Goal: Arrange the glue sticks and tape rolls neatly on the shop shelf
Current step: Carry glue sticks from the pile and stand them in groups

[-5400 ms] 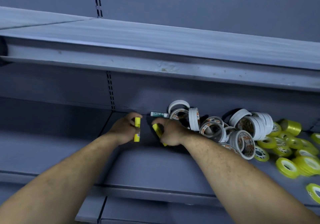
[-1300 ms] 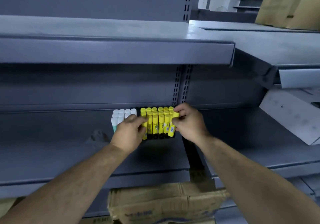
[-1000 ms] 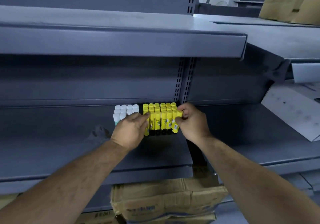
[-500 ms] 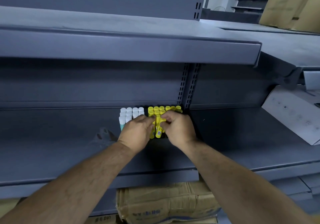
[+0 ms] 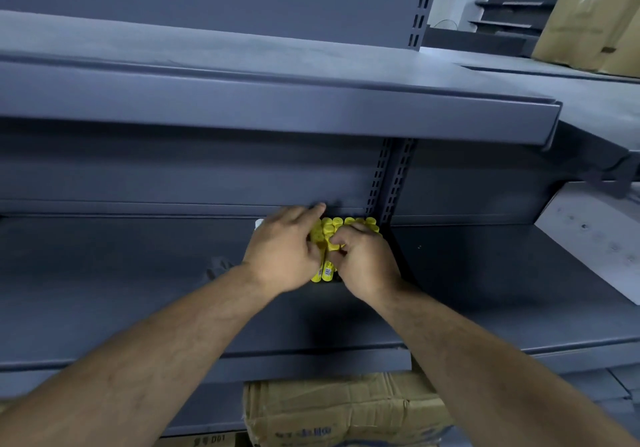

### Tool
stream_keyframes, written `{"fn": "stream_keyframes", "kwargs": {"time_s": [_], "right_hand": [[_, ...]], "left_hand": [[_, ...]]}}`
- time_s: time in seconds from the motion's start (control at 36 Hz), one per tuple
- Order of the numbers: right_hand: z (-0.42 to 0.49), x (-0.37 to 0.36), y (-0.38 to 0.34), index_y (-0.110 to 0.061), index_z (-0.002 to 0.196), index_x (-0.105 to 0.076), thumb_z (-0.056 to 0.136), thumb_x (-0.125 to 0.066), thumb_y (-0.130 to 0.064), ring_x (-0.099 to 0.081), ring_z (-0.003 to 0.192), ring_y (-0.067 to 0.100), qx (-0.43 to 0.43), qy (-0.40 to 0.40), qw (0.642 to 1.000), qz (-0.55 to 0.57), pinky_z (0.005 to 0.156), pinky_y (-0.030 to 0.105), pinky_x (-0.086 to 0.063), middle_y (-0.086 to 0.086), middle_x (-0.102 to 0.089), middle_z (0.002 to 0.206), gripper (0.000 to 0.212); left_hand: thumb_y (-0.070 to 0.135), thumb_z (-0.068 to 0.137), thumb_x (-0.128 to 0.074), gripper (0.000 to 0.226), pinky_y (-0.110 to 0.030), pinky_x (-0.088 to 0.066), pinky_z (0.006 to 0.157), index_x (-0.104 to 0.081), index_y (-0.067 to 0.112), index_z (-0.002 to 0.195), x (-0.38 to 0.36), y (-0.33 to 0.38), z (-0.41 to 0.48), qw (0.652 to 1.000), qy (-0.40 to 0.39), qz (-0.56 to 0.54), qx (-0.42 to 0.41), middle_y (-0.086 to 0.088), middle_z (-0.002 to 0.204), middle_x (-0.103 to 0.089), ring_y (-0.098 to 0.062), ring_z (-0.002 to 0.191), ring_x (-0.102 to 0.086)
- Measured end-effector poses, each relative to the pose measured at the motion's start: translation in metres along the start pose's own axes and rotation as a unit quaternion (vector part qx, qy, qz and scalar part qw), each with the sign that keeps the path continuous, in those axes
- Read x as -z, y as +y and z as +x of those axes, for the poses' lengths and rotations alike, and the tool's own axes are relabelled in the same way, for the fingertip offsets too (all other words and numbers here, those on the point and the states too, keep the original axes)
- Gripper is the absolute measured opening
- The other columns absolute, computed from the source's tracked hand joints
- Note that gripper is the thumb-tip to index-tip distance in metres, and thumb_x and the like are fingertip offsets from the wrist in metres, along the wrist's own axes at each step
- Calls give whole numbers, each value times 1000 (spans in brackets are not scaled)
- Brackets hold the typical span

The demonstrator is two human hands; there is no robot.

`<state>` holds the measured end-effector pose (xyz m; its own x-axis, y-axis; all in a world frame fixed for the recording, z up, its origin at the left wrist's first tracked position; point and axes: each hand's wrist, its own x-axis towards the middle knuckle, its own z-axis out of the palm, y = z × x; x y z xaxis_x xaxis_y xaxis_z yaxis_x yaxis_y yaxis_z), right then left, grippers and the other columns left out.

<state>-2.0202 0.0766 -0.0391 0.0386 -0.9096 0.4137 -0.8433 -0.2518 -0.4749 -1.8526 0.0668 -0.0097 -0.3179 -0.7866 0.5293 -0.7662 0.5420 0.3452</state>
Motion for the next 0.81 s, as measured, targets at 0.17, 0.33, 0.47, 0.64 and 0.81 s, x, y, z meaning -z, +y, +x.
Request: {"fn": "stream_keyframes", "kwargs": {"time_s": [0.17,0.33,0.47,0.64,0.81], "right_hand": [[1,1,-2,-10,83,-70,77,-78,-11,-61,75,27,59,0,997,-55,59,39,-53,2,-61,91,11],[4,-1,1,-9,77,-73,76,-76,-8,-63,71,30,98,-1,992,-79,55,38,-54,4,-63,88,4],[2,0,-1,-10,77,-74,77,-76,-10,-64,70,29,95,-10,991,-91,53,36,-54,2,-62,89,2],[-1,18,-12,-15,106,-77,85,-66,-20,-62,103,28,93,-62,981,-158,80,38,-56,2,-67,110,24],[-7,25,-21,-15,112,-75,75,-63,-22,-63,89,30,96,22,982,-158,70,39,-59,2,-73,97,39]], "left_hand": [[32,83,-45,75,-32,-15,122,-28,23,156,22,12,22,986,-134,94,4,5,163,-23,-14,150,-19],[32,91,-45,79,-39,-2,124,-7,20,160,22,15,22,960,-238,142,28,2,167,-1,-14,153,2],[34,88,-45,86,-40,1,124,-1,20,160,15,9,13,950,-271,153,41,4,167,4,-13,153,7],[37,89,-46,89,-42,3,124,6,21,159,21,11,4,941,-293,159,53,4,166,10,-12,152,12],[36,89,-39,85,-41,3,124,6,21,159,35,14,-4,947,-269,158,84,5,166,10,-11,152,12]]}}
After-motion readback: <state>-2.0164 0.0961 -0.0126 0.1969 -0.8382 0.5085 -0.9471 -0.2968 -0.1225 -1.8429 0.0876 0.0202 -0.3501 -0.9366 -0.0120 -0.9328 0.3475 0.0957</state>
